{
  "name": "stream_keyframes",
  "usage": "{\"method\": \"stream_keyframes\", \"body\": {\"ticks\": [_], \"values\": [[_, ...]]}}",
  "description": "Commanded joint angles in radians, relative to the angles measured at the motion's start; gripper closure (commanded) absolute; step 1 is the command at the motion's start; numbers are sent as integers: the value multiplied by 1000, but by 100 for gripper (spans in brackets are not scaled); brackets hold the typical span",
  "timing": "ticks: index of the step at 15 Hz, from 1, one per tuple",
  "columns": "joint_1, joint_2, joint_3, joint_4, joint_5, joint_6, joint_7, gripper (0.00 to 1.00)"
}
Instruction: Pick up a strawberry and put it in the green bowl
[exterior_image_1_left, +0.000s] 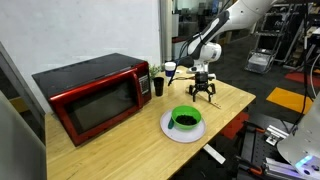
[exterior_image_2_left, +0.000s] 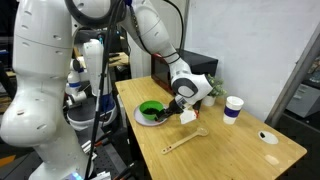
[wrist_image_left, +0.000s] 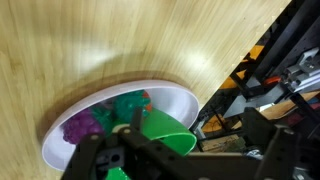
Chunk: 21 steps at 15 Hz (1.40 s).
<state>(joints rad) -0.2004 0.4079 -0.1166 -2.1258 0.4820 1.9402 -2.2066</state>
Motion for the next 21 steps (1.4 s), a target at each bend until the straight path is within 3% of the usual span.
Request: {"method": "stream_keyframes", "body": {"ticks": [1, 8, 16, 21], "values": [[-32, 50, 52, 3, 17, 70, -57, 0], [-51, 65, 120, -66, 56, 267, -179, 0], [-63, 1, 151, -154, 117, 327, -302, 0], [-71, -111, 135, -243, 178, 321, -370, 0]]}}
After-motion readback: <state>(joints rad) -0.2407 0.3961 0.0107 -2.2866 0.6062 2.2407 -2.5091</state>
